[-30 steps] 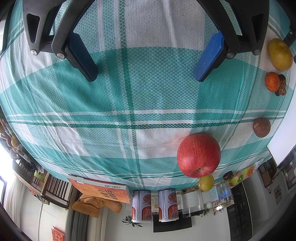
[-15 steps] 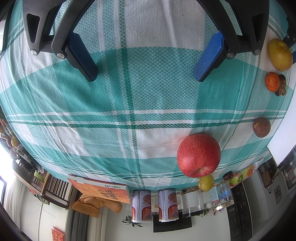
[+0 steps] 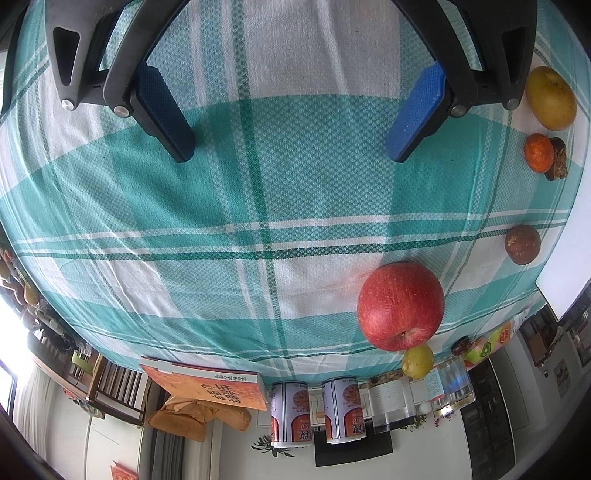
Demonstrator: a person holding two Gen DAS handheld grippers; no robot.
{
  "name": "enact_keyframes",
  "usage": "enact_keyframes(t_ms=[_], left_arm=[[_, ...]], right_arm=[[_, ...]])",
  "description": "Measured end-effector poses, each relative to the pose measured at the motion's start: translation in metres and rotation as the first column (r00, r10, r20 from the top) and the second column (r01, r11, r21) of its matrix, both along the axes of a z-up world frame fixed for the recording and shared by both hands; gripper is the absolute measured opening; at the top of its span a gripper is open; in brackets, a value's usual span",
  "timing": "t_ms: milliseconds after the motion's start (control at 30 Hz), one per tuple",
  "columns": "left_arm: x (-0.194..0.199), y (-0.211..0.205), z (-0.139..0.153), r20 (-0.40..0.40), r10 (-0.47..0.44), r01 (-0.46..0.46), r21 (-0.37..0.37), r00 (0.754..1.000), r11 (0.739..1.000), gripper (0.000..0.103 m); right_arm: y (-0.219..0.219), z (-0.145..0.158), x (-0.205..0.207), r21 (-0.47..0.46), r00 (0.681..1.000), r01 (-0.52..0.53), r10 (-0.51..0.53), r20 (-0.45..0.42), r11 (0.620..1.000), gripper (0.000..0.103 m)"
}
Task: Organize fruits
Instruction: 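Grasp the orange with the left tool and lift it, then grasp the yellow-green apple with right while left carries the orange over the box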
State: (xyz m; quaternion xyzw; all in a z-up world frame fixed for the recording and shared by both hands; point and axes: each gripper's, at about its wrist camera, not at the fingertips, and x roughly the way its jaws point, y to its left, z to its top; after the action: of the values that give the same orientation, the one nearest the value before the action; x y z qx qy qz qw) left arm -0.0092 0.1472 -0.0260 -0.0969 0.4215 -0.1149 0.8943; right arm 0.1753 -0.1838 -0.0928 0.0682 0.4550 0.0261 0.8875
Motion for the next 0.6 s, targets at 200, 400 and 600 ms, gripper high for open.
enact_keyframes(t_ms=[200,400,600], left_arm=[[-0.023,0.032,0.014,0.032,0.12,-0.12,-0.019,0.992,0.993,0.033],[-0.033,0.045,0.018,0.04,0.154,-0.153,-0.032,0.987,0.988,0.033],[-0.048,0.075,0.027,0.052,0.213,-0.211,-0.043,0.976,0.977,0.033]], right_arm=[[0.079,0.022,-0.058,0.273,0.9,-0.431,0.432,0.059,0.86,0.095],[0.142,0.013,-0.044,0.169,0.888,-0.456,0.458,0.029,0.874,0.086],[0.144,0.006,-0.042,0.192,0.889,-0.449,0.457,0.002,0.873,0.048]])
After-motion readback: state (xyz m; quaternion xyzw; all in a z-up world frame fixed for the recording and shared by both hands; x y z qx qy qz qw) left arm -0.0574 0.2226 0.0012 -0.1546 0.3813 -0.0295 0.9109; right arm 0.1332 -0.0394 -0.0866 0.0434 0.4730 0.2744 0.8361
